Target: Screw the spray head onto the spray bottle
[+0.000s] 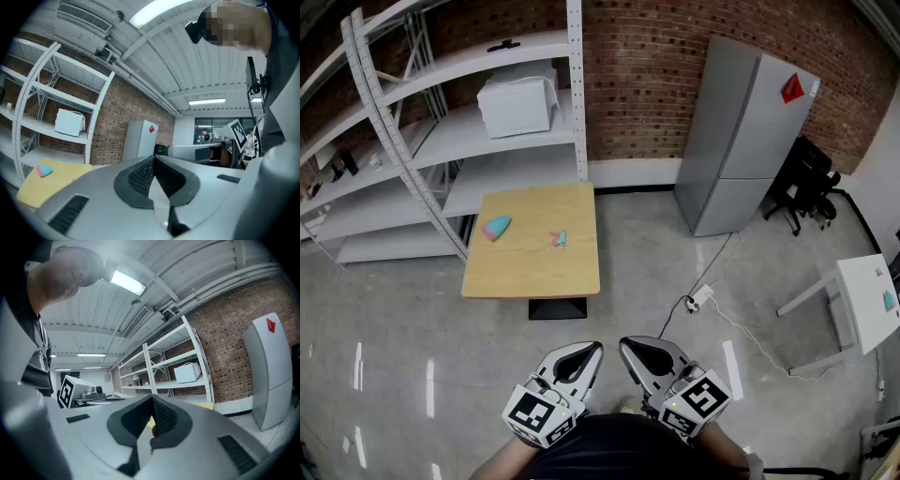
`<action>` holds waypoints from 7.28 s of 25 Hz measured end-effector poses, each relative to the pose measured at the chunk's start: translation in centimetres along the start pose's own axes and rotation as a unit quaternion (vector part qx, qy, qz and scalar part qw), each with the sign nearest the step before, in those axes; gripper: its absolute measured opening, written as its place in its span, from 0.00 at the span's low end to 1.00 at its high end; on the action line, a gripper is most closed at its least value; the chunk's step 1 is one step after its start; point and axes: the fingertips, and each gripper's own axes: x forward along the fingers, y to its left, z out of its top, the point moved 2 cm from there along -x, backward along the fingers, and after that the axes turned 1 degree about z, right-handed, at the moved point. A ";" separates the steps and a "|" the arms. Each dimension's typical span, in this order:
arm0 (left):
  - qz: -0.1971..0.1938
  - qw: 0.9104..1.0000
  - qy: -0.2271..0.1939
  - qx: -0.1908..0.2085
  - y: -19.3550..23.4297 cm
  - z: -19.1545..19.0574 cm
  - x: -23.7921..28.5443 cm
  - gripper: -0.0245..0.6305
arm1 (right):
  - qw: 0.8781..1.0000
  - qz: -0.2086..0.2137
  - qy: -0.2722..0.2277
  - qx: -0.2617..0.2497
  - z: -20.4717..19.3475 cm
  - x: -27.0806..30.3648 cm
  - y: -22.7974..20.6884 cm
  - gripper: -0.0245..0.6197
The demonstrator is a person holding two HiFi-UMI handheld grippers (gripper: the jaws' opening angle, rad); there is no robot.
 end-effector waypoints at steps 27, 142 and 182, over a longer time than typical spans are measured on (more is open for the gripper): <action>0.082 0.995 0.037 -0.034 1.9 -3.9 2.8 0.04 | 0.996 0.068 0.010 0.059 -3.5 0.1 -4.6 0.04; -0.076 0.989 0.121 -0.047 61.1 -3.6 23.3 0.68 | 0.952 -0.129 0.152 -0.234 11.3 51.6 -35.6 0.24; -0.051 0.991 0.075 0.097 51.1 6.3 22.1 0.68 | 0.876 -0.072 0.165 -0.448 14.4 51.6 -23.2 0.24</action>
